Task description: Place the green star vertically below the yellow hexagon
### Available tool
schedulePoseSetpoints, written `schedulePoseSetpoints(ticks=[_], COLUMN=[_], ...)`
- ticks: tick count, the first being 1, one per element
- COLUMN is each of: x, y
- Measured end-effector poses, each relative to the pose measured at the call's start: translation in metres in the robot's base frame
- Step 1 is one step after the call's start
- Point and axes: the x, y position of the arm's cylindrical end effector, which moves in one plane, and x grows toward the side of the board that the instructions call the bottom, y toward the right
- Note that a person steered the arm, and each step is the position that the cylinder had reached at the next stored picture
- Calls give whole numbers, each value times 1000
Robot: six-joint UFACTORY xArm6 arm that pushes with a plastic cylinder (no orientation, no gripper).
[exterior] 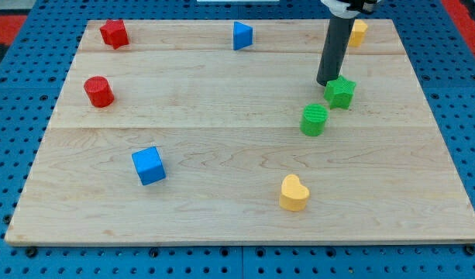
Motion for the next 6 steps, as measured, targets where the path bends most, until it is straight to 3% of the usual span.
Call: schedulePoseSetpoints(ticks=[2,6], x=[-4,33], y=[-25,-18])
